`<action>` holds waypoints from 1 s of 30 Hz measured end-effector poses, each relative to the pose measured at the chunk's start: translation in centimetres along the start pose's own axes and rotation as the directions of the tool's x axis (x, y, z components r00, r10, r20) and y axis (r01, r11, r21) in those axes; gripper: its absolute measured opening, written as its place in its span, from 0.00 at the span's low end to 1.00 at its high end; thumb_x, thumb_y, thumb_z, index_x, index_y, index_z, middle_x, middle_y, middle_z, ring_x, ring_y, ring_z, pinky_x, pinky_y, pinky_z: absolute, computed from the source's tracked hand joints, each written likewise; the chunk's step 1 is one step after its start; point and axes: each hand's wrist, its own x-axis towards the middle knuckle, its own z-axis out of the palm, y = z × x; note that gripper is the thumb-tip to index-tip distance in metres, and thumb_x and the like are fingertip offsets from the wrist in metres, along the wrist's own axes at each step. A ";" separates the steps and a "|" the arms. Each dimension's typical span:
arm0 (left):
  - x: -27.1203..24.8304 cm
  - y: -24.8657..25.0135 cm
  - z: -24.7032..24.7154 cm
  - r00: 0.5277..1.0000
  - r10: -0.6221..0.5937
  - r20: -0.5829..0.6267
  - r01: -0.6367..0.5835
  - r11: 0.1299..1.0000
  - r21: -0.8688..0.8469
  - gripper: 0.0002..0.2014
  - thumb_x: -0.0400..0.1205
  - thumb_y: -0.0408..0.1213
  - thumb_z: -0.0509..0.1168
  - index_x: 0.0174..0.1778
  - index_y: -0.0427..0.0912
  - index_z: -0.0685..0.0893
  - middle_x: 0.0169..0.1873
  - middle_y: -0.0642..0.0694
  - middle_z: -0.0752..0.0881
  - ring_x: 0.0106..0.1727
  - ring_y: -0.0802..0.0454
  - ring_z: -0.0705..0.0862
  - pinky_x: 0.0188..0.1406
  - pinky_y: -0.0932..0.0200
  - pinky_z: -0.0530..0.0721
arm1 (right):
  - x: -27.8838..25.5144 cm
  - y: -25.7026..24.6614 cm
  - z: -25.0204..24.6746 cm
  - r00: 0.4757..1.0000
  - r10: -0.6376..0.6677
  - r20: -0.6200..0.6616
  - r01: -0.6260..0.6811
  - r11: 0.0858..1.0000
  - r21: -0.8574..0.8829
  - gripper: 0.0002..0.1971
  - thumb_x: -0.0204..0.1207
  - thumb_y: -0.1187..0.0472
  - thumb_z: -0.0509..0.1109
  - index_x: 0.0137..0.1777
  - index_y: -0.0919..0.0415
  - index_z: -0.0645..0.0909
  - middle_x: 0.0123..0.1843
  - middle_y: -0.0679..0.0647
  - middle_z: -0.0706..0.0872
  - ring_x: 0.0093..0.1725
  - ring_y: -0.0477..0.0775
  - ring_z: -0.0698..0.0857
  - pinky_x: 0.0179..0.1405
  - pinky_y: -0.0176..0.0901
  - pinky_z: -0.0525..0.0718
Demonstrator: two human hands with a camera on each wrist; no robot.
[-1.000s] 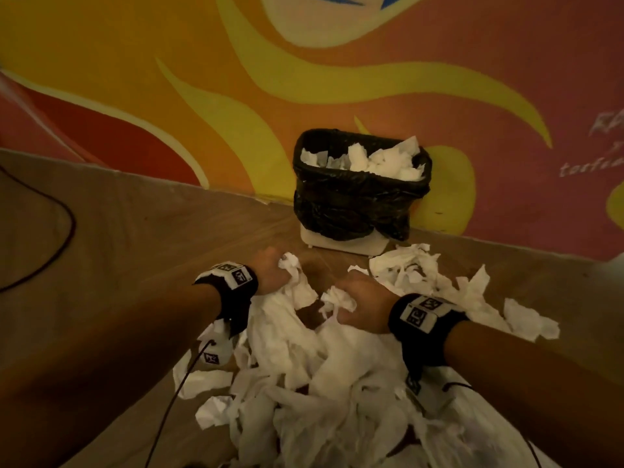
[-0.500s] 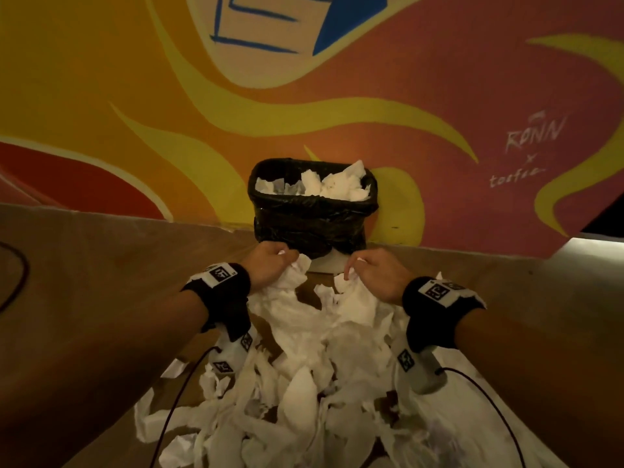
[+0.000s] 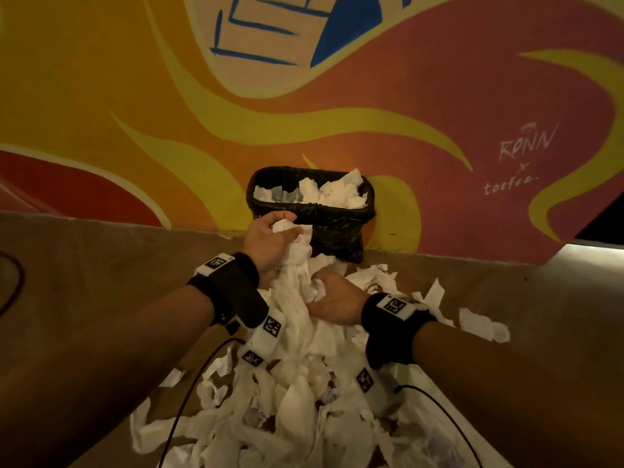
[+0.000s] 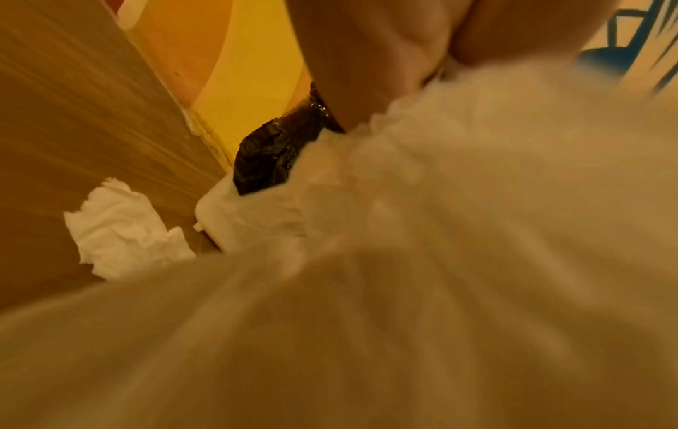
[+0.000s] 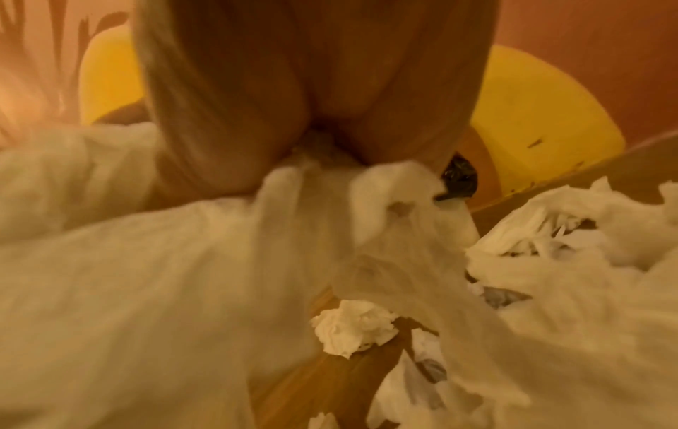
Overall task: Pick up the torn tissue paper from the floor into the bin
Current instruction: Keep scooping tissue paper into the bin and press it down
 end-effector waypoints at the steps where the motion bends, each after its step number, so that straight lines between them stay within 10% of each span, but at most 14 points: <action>1: -0.1 -0.1 0.1 1.000 0.021 -0.019 -0.020 0.999 0.026 0.07 0.81 0.29 0.68 0.43 0.47 0.82 0.39 0.46 0.83 0.37 0.51 0.82 0.31 0.65 0.82 | 0.2 -0.1 0.1 0.998 -0.013 -0.053 0.013 1.000 0.014 0.06 0.74 0.54 0.75 0.45 0.55 0.83 0.51 0.54 0.88 0.51 0.52 0.84 0.55 0.47 0.82; 4: -0.4 -0.8 0.1 1.000 0.026 -0.015 -0.025 0.994 0.107 0.05 0.84 0.30 0.63 0.47 0.41 0.83 0.39 0.48 0.83 0.37 0.53 0.80 0.29 0.69 0.79 | 0.5 -0.1 -0.3 0.987 -0.002 -0.161 0.017 0.996 0.091 0.11 0.75 0.60 0.74 0.33 0.49 0.77 0.40 0.48 0.84 0.45 0.50 0.83 0.50 0.46 0.80; 9: -1.6 -1.5 -0.1 0.928 -0.246 0.281 0.228 0.969 0.093 0.13 0.87 0.39 0.58 0.63 0.42 0.82 0.48 0.50 0.87 0.48 0.54 0.86 0.48 0.57 0.86 | 0.9 -0.4 -1.9 0.968 -0.014 -0.249 0.046 0.991 0.123 0.13 0.72 0.57 0.74 0.56 0.56 0.86 0.58 0.56 0.88 0.59 0.58 0.85 0.63 0.54 0.82; 11: -1.9 -1.4 0.2 0.885 -0.257 0.387 0.271 0.962 0.018 0.18 0.84 0.47 0.61 0.66 0.42 0.80 0.53 0.51 0.87 0.55 0.53 0.86 0.54 0.55 0.85 | 1.3 -0.3 -2.4 0.970 -0.012 -0.243 0.048 0.988 0.145 0.08 0.71 0.57 0.73 0.49 0.55 0.84 0.51 0.54 0.88 0.53 0.56 0.85 0.59 0.52 0.81; 15: -2.4 -0.6 0.5 0.857 -0.080 0.508 0.054 0.996 0.066 0.19 0.77 0.44 0.68 0.64 0.46 0.80 0.57 0.52 0.88 0.58 0.57 0.87 0.52 0.65 0.85 | 1.1 -1.3 -2.8 0.970 0.003 -0.243 0.050 0.976 0.213 0.16 0.76 0.70 0.69 0.36 0.47 0.75 0.37 0.44 0.81 0.40 0.43 0.80 0.43 0.34 0.78; 18: -2.0 0.0 -0.2 0.861 -0.030 0.508 -0.035 0.992 0.118 0.14 0.79 0.34 0.69 0.61 0.41 0.83 0.52 0.53 0.89 0.50 0.63 0.88 0.44 0.72 0.83 | 0.8 -1.9 -3.5 0.984 -0.006 -0.178 0.051 0.966 0.252 0.09 0.77 0.69 0.70 0.41 0.54 0.78 0.41 0.49 0.83 0.41 0.44 0.81 0.38 0.29 0.78; 23: -1.1 0.2 -1.6 0.908 0.079 0.411 -0.163 0.971 0.175 0.09 0.77 0.34 0.71 0.46 0.34 0.79 0.43 0.42 0.85 0.37 0.59 0.84 0.36 0.68 0.82 | 0.8 -1.8 -5.2 0.993 0.044 -0.113 0.002 0.926 0.378 0.06 0.75 0.68 0.73 0.51 0.63 0.82 0.52 0.60 0.88 0.55 0.59 0.86 0.55 0.50 0.83; 26: 0.0 0.4 -2.3 0.933 0.170 0.318 -0.261 0.927 0.270 0.08 0.81 0.39 0.68 0.55 0.44 0.84 0.55 0.50 0.84 0.54 0.59 0.83 0.54 0.59 0.81 | 0.9 -1.5 -7.0 0.977 0.043 -0.210 0.013 0.966 0.258 0.05 0.77 0.68 0.70 0.45 0.57 0.81 0.52 0.65 0.87 0.55 0.65 0.86 0.57 0.61 0.82; 30: 1.5 2.0 -3.0 0.944 0.297 0.145 -0.327 0.902 0.282 0.10 0.86 0.41 0.61 0.57 0.48 0.87 0.65 0.50 0.83 0.65 0.56 0.79 0.61 0.55 0.77 | 0.7 -1.8 -9.9 0.928 -0.014 -0.372 0.105 0.969 0.224 0.06 0.78 0.70 0.67 0.44 0.58 0.80 0.44 0.56 0.84 0.45 0.55 0.83 0.44 0.45 0.79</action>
